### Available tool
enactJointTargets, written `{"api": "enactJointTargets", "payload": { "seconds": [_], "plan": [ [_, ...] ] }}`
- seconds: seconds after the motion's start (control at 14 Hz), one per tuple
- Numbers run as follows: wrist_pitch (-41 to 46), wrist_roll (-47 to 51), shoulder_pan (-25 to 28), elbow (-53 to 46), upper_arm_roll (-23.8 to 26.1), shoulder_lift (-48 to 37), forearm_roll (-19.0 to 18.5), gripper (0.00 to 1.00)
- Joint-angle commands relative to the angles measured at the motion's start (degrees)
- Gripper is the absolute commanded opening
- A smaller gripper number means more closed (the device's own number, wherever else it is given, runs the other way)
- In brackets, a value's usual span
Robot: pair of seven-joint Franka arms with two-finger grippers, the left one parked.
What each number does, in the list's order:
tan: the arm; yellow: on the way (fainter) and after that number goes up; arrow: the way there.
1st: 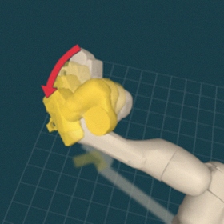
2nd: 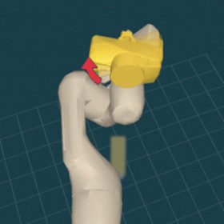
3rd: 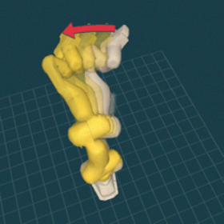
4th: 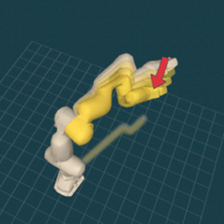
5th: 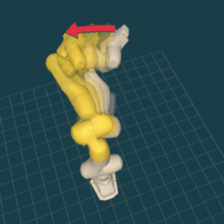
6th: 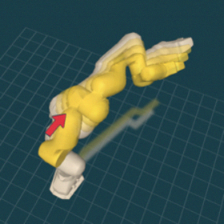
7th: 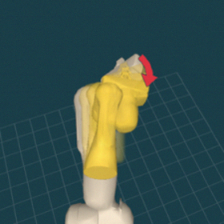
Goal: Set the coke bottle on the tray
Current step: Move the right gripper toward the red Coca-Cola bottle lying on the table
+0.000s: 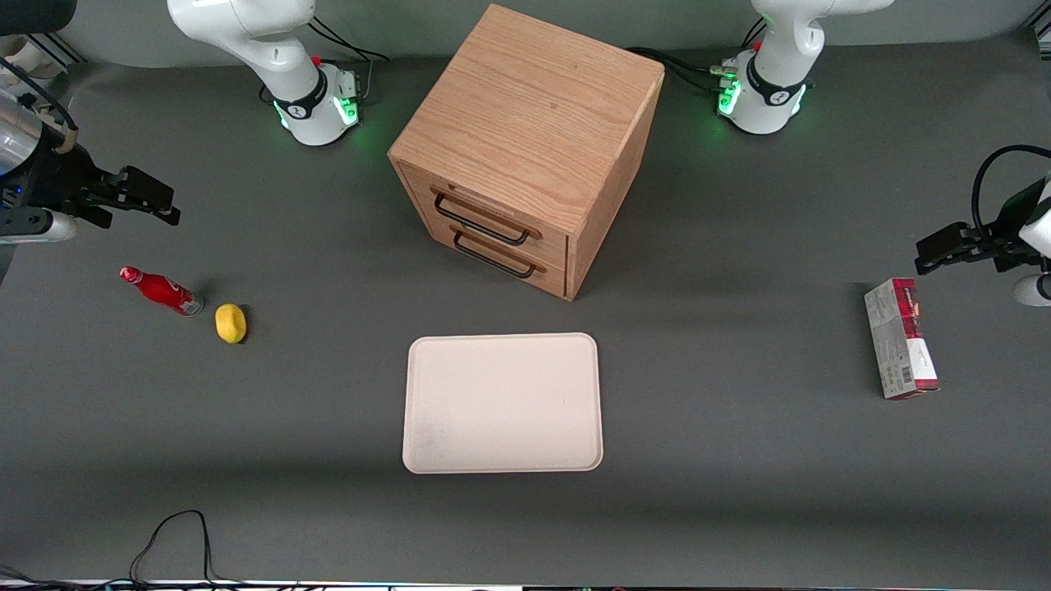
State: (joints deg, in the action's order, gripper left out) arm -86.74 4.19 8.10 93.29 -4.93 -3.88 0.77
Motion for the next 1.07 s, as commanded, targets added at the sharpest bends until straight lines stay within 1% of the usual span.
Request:
{"api": "enactJointTargets", "payload": {
  "seconds": [0.0, 0.21, 0.29, 0.36, 0.43, 0.5, 0.57, 0.64, 0.71, 0.93, 1.0],
  "plan": [
    [1.05, 1.35, -0.01, -0.83, -0.16, 0.54, 0.46, 1.0],
    [1.05, 0.3, -0.28, -0.39, -1.56, 0.98, 0.37, 1.0],
    [1.05, -2.06, -0.19, 0.57, -2.27, 0.8, 0.11, 1.0],
    [0.44, -4.6, -0.1, 2.76, -3.66, 0.37, -0.59, 1.0],
    [-0.35, -5.93, -0.1, 4.43, -6.2, 0.19, -2.08, 1.0],
    [-1.66, -9.17, -0.1, 6.28, -8.4, -0.25, -2.35, 1.0],
    [-4.03, -12.77, -0.1, 9.08, -10.86, -1.04, -2.88, 1.0],
    [-6.22, -15.24, -0.01, 11.63, -13.5, -1.57, -4.54, 1.0],
    [-8.86, -18.05, -0.01, 14.18, -15.7, -1.92, -5.07, 1.0],
    [-20.01, -28.15, -0.01, 23.67, -23.34, -3.24, -5.08, 1.0],
    [-23.27, -29.66, -0.01, 26.22, -24.5, -3.42, -5.08, 1.0]
  ]
}}
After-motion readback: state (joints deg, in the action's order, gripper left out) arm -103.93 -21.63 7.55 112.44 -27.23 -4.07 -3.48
